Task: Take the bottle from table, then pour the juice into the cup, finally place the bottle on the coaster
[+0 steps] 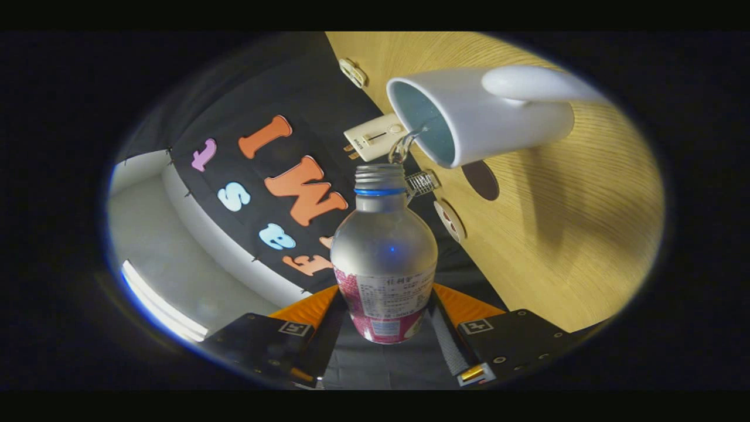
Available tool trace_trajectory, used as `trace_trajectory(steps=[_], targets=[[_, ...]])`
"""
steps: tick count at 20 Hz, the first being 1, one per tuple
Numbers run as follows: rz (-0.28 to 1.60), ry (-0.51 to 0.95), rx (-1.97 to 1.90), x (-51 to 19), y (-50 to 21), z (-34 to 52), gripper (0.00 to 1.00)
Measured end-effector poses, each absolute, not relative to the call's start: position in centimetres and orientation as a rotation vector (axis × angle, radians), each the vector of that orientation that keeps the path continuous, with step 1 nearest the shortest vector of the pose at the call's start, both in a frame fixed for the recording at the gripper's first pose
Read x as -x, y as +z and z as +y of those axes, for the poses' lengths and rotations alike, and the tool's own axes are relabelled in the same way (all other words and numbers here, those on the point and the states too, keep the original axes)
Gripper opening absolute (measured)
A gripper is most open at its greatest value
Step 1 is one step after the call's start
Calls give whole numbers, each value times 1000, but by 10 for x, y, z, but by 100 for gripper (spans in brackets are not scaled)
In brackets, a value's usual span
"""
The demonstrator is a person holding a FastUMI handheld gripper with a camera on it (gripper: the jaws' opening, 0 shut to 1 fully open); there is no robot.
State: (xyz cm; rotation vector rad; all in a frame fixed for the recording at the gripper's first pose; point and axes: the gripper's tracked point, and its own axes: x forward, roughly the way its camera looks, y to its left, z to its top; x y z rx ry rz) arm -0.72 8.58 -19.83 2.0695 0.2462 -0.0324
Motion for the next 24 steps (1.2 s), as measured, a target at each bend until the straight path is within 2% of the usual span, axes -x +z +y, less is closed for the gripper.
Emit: trace_trajectory(steps=[24], targets=[[204,-20,-2214,12,-181,66,77]])
